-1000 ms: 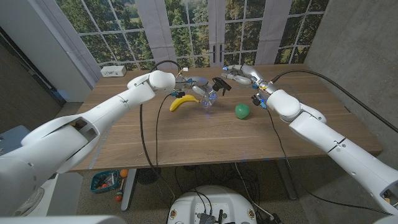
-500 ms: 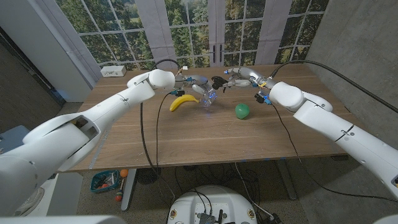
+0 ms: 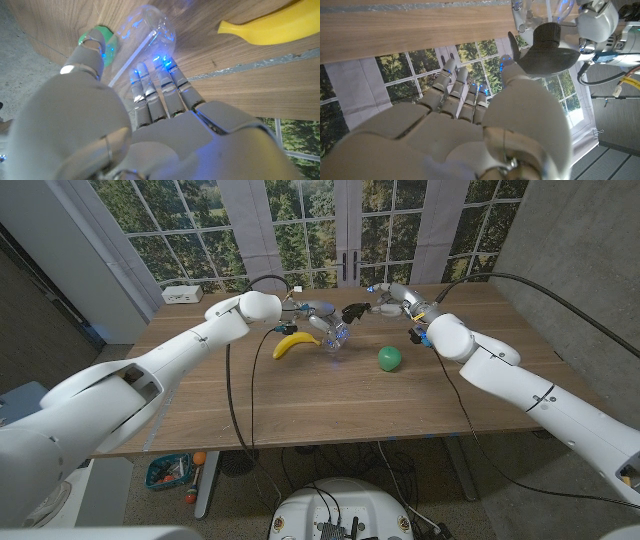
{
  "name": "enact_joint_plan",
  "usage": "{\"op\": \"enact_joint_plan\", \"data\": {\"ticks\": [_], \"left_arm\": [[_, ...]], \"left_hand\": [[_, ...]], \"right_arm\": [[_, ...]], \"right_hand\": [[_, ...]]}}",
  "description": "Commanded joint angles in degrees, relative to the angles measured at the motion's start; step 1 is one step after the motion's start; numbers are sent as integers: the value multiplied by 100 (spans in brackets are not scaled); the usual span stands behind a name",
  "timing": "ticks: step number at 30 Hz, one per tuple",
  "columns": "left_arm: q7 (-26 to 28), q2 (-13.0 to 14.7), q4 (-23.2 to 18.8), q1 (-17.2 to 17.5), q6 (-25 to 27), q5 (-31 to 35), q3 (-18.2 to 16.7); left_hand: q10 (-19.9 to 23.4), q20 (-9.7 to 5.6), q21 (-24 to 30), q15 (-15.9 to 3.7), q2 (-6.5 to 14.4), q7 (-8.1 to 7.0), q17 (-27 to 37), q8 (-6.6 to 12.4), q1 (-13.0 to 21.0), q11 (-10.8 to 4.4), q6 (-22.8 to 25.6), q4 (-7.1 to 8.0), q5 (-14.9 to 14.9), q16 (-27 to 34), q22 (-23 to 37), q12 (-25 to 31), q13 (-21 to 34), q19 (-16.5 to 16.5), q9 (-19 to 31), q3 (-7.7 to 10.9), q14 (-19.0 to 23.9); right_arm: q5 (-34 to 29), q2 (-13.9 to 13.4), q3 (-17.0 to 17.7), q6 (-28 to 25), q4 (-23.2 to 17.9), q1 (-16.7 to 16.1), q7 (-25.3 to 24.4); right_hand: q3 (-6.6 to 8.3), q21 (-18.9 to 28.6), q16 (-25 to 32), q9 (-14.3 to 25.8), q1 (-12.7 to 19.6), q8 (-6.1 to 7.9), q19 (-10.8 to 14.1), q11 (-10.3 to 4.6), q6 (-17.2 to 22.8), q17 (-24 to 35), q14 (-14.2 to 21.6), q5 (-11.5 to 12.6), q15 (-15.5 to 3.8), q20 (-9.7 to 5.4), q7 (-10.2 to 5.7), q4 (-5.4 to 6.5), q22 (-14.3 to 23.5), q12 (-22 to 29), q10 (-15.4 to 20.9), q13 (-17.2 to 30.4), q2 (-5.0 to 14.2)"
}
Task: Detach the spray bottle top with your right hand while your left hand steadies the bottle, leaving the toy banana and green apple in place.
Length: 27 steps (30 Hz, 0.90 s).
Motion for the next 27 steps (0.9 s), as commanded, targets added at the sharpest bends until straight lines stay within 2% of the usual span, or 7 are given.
{"op": "enact_joint_plan", "data": {"ticks": [1, 7, 11, 17, 22, 25, 27], "left_arm": [[-35, -31, 85, -3, -120, 4, 39], [6, 25, -19, 60, -62, -1, 2], [25, 57, -73, 93, -30, -4, -19], [62, 104, -153, 139, -1, 6, -44], [96, 145, -215, 175, 43, 4, -79], [117, 157, -233, 182, 71, 22, -86], [127, 165, -240, 186, 79, 29, -91]], "left_hand": [[2407, -31, 28, -996, 961, 145, 10, 39, 456, -315, 1694, 639, 17, 15, 12, 267, 574, 12, 9, 657, 244], [2414, -36, 30, -995, 962, 139, 9, 39, 450, -320, 1684, 642, 18, 14, 12, 258, 577, 9, 10, 661, 245], [2420, -34, 33, -1003, 960, 141, 11, 39, 449, -322, 1683, 639, 17, 17, 12, 255, 586, 9, 7, 661, 251], [2424, -31, 36, -999, 957, 143, 11, 41, 444, -315, 1680, 639, 17, 15, 12, 243, 585, 7, 8, 662, 249], [2424, -33, 37, -1001, 961, 139, 10, 43, 444, -315, 1685, 639, 18, 14, 12, 239, 592, 5, 5, 667, 249], [2421, -34, 38, -993, 959, 138, 10, 42, 438, -318, 1683, 643, 18, 13, 11, 238, 601, 5, 2, 666, 249], [2426, -35, 40, -1000, 962, 138, 10, 44, 441, -316, 1686, 640, 19, 13, 11, 239, 607, 6, 2, 670, 250]], "right_arm": [[-405, 601, -141, 258, 358, -90, -818], [-457, 791, -176, 208, 378, -108, -935], [-657, 841, -264, -227, 172, -109, -923], [-907, 769, -405, -982, -268, -45, -635], [-971, 463, -511, -1509, -702, 136, 16], [-790, 183, -471, -1489, -885, 250, 522], [-606, 9, -363, -1212, -898, 230, 672]], "right_hand": [[-151, 74, 86, 9, -271, 82, 75, 34, 183, -3, 164, -48, -348, 62, 29, 97, 0, 60, 170, 10, -31], [-414, 150, 136, 5, -803, 194, 171, 140, 543, -58, 380, -106, -273, 161, 127, 274, -4, 162, 469, 27, -122], [-534, 173, 142, 3, -1015, 200, 208, 216, 596, -93, 459, -123, -212, 250, 194, 318, -8, 190, 557, 41, -219], [-707, 177, 158, 4, -1298, 224, 224, 236, 695, -97, 527, -90, -131, 349, 252, 369, -19, 221, 652, 70, -389], [-900, 109, 3, 4, -1583, 141, 85, 228, 543, -122, 215, 13, -22, 438, 248, 411, -30, 135, 448, 114, -576], [-955, 47, -96, 3, -1636, 83, -45, 253, 422, -152, 27, 89, 41, 460, 253, 397, -35, 81, 311, 137, -623], [-975, 19, -153, 2, -1655, 49, -100, 233, 345, -168, -85, 126, 39, 447, 243, 391, -36, 47, 223, 149, -629]]}}
